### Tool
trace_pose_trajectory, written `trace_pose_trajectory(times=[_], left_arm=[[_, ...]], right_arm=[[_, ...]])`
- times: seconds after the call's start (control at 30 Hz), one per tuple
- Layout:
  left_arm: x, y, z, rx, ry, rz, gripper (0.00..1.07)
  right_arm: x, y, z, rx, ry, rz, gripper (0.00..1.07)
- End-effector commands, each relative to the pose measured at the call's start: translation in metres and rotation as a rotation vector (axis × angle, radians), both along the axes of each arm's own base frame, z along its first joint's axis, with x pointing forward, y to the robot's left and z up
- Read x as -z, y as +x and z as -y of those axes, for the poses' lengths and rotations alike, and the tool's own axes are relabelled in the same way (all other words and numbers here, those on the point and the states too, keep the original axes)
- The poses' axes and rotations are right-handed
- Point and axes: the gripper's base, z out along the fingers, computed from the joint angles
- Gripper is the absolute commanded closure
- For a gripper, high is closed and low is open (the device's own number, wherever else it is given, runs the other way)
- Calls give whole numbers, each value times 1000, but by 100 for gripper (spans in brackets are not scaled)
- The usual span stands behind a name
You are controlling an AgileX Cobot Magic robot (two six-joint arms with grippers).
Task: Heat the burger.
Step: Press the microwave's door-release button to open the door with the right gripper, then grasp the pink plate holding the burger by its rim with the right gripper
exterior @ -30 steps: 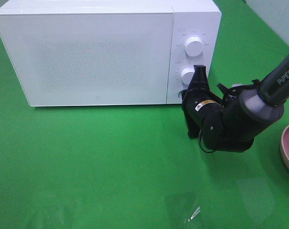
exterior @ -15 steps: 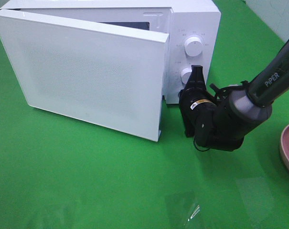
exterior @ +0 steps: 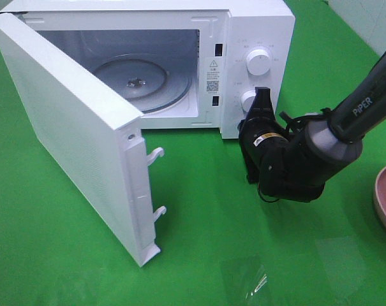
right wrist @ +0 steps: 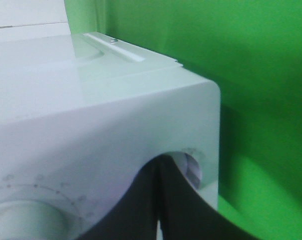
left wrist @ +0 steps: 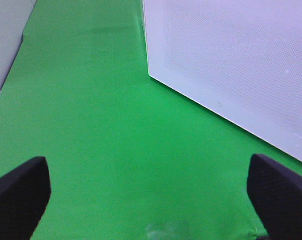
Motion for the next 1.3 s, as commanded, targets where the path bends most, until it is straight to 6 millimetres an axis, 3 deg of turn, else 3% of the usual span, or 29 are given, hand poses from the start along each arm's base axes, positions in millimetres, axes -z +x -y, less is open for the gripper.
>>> trace_pose_trajectory(times=[0.03,0.27,0.3,0.4,0.8,0.97,1.2,1.3], left_arm=[[0,-3,0,-1,-4,32,7],[0,-3,0,-1,-4,32,7],[0,-3,0,-1,-4,32,7],[0,-3,0,-1,-4,32,7],[0,-3,0,-1,-4,32,7],[0,-3,0,-1,-4,32,7],[0,-3,0,-1,-4,32,7],[0,-3,0,-1,-4,32,7]], right_arm=[[-33,26,1,15,36,274,107],[-30,16,1,-36,27,140,107],[-29,7,0,-94,8,67,107],[-29,5,1,-105,5,48,107],[-40,-36,11,-245,-106,-182,107],[-54,-50,11,-392,-278,-252,106],[-89,-72,13,-740,-728,-281,105],[-97,-79,14,-827,-821,-278,105]])
